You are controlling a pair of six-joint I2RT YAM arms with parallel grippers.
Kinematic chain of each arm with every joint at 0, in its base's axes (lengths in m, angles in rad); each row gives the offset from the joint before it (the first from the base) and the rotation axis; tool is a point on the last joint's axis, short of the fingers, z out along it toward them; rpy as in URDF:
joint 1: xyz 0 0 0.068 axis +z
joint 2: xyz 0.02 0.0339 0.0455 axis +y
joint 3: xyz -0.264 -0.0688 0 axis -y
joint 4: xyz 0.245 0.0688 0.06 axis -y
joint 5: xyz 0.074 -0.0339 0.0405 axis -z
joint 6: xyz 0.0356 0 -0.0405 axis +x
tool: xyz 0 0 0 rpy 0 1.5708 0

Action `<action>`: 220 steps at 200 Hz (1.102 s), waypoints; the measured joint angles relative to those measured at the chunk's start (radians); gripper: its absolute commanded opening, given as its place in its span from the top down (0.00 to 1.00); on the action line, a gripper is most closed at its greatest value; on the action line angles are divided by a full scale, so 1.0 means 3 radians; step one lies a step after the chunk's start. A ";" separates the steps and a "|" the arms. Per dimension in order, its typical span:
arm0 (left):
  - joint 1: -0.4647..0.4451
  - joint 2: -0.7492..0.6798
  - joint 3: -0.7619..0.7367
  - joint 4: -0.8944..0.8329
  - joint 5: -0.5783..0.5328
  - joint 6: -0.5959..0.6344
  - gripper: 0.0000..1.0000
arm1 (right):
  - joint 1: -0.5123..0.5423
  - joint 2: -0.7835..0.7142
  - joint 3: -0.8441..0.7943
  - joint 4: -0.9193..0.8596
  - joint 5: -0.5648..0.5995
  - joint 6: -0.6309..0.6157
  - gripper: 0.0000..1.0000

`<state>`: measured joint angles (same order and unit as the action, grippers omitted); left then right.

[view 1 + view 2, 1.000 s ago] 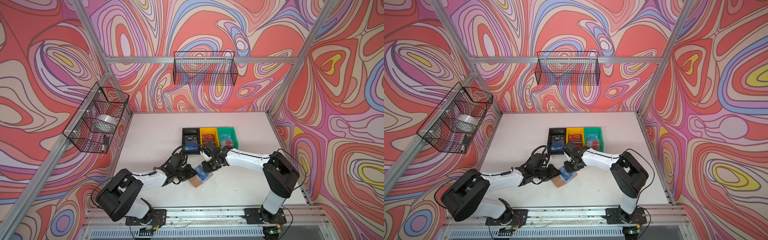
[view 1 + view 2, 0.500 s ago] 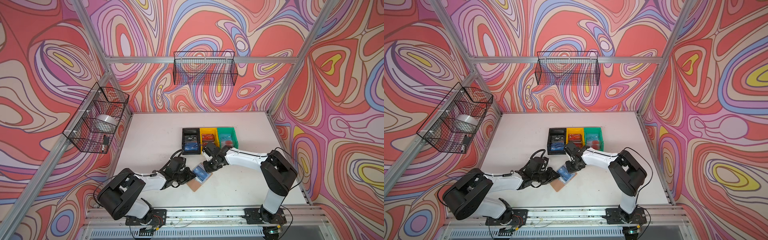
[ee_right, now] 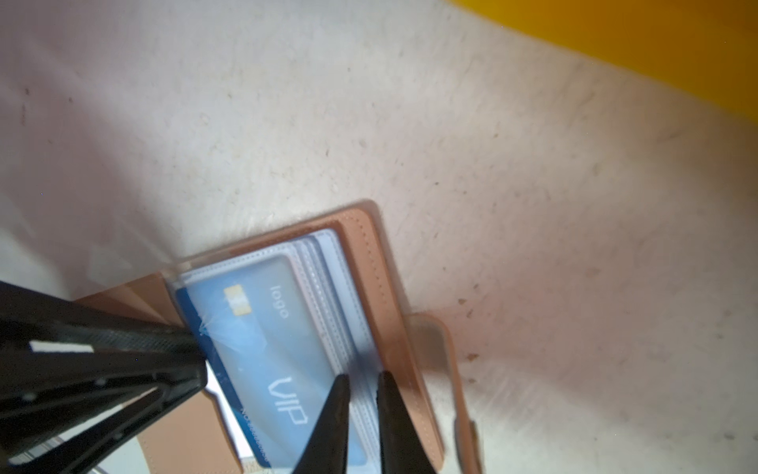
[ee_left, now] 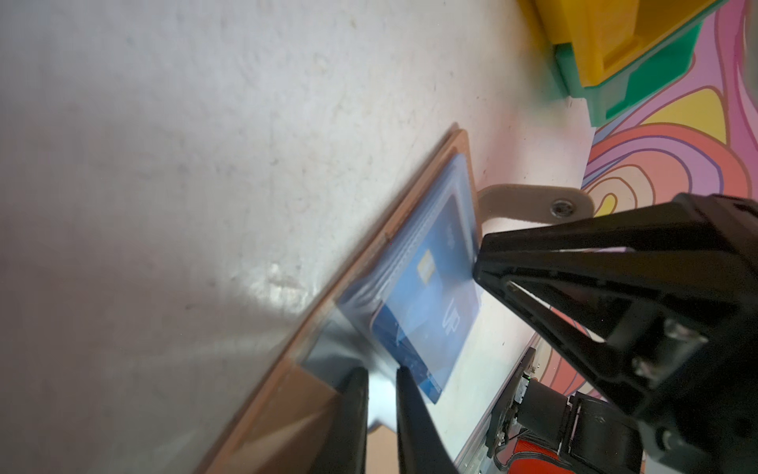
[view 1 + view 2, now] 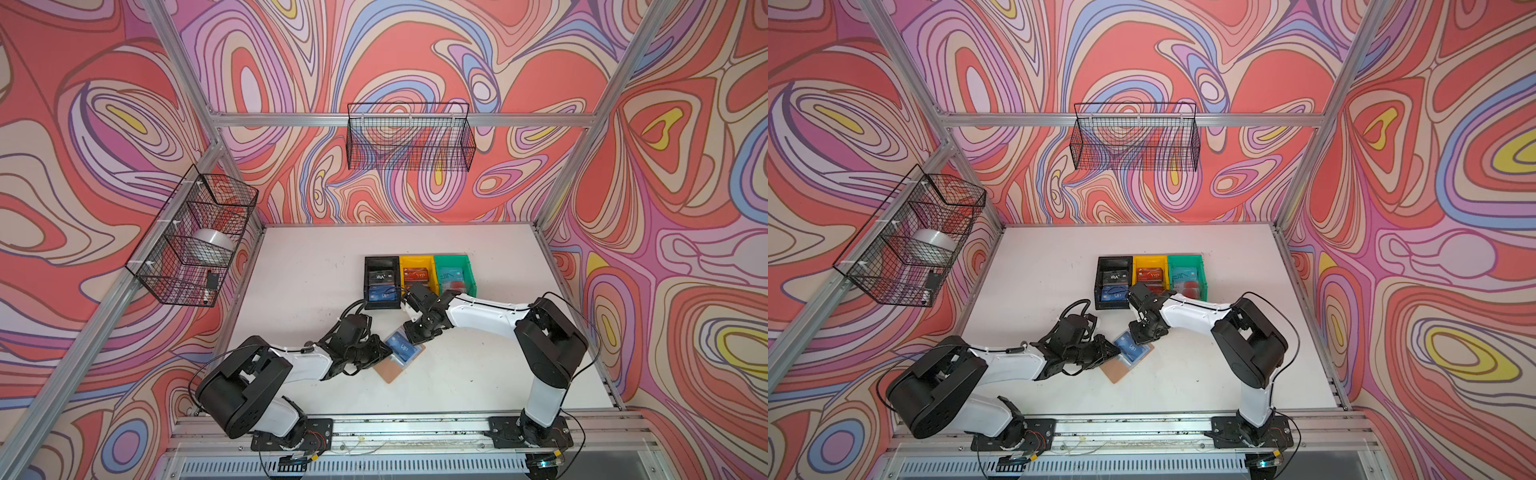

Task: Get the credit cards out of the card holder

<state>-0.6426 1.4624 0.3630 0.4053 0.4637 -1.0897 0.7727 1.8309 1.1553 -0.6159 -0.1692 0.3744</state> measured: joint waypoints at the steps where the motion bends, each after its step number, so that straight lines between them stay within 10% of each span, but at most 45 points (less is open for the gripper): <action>1: 0.0000 0.0000 -0.0001 0.0005 0.0000 0.0000 0.82 | 0.0000 0.0000 -0.0003 0.0003 -0.0001 0.0001 0.83; 220: -0.0043 -0.0045 -0.0214 0.0434 -0.0137 -0.0074 0.86 | -0.0025 -0.0094 -0.0242 0.0299 -0.0107 0.0140 0.84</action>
<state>-0.6556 1.4490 0.2989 0.5354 0.4225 -1.1118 0.7650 1.8027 1.0828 -0.5262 -0.2012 0.4164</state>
